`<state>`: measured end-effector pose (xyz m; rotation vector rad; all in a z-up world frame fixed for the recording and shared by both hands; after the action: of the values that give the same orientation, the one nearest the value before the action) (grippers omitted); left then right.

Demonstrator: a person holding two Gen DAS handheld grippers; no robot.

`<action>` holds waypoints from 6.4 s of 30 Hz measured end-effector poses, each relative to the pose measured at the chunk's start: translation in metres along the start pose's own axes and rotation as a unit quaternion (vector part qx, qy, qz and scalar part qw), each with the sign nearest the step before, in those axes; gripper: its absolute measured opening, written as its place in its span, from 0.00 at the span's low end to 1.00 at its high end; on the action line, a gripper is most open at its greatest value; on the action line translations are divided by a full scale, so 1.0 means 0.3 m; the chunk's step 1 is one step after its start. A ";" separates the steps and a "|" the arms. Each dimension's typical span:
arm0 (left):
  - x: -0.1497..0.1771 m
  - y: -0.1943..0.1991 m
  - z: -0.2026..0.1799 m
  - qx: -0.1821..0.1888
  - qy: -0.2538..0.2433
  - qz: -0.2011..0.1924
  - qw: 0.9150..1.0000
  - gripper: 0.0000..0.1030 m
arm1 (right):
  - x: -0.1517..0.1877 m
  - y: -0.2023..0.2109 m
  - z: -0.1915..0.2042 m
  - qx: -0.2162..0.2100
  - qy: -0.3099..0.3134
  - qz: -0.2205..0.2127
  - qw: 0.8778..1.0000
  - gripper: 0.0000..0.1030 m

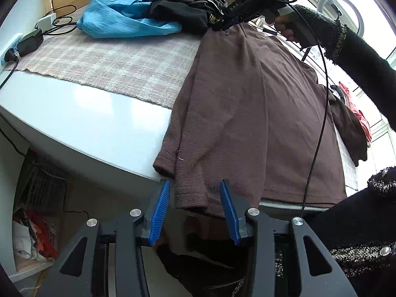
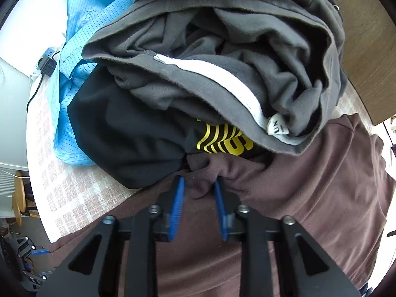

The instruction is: Fold clothes

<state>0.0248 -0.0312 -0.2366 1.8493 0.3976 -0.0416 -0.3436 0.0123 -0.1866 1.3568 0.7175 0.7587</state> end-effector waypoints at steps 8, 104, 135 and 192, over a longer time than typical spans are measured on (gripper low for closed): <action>-0.012 0.039 0.004 0.008 0.001 -0.014 1.000 0.16 | 0.012 0.076 -0.060 -0.046 -0.013 -0.037 0.998 0.05; -0.282 -0.128 -0.539 0.001 -0.290 0.068 0.955 0.30 | 0.339 0.245 -0.568 -0.131 -0.174 -0.196 0.956 0.37; -0.135 -0.117 -0.615 0.005 -0.320 0.100 0.942 0.41 | 0.892 0.290 -0.646 -0.158 -0.240 -0.234 0.929 0.13; -0.710 -0.679 -1.491 -0.026 -0.516 0.105 0.849 0.43 | 2.565 0.479 -0.827 -0.112 -0.498 -0.433 0.743 0.04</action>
<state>-0.3117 0.3858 -0.2348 1.5414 -0.5557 -0.8284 -0.1115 0.7920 -0.0750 0.8415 0.2730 -0.6262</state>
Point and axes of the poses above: each gripper's, at about its wrist camera, not at the fingertips, and y roughly against the way its jaws point, z to its left, x to its underside, the point moved 2 cm from there along -y, roughly the way its jaws point, and after that the axes turned 11 degrees about z, right-handed, at the moved point
